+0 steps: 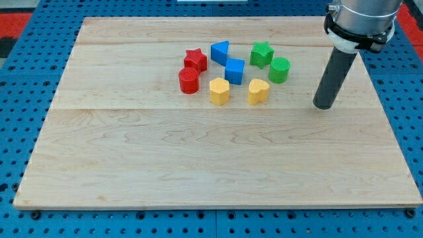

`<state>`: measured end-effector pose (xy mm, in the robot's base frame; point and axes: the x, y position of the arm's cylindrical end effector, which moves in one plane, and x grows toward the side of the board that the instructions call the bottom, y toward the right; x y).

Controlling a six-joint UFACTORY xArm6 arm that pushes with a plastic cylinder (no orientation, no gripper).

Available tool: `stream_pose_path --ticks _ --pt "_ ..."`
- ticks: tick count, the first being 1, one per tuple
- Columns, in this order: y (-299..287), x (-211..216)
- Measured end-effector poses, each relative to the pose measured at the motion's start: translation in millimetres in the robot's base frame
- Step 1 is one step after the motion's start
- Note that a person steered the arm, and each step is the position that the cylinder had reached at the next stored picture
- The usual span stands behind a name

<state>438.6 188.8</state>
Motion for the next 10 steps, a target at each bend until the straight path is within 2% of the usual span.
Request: stream_pose_path --ticks 1,3,4,6,7,8,10 --pt "0 0" --pt "-18 49" --pt "-89 62" --pt "-259 61" --pt "-347 43" --pt "-402 -9" --pt "-422 -161"
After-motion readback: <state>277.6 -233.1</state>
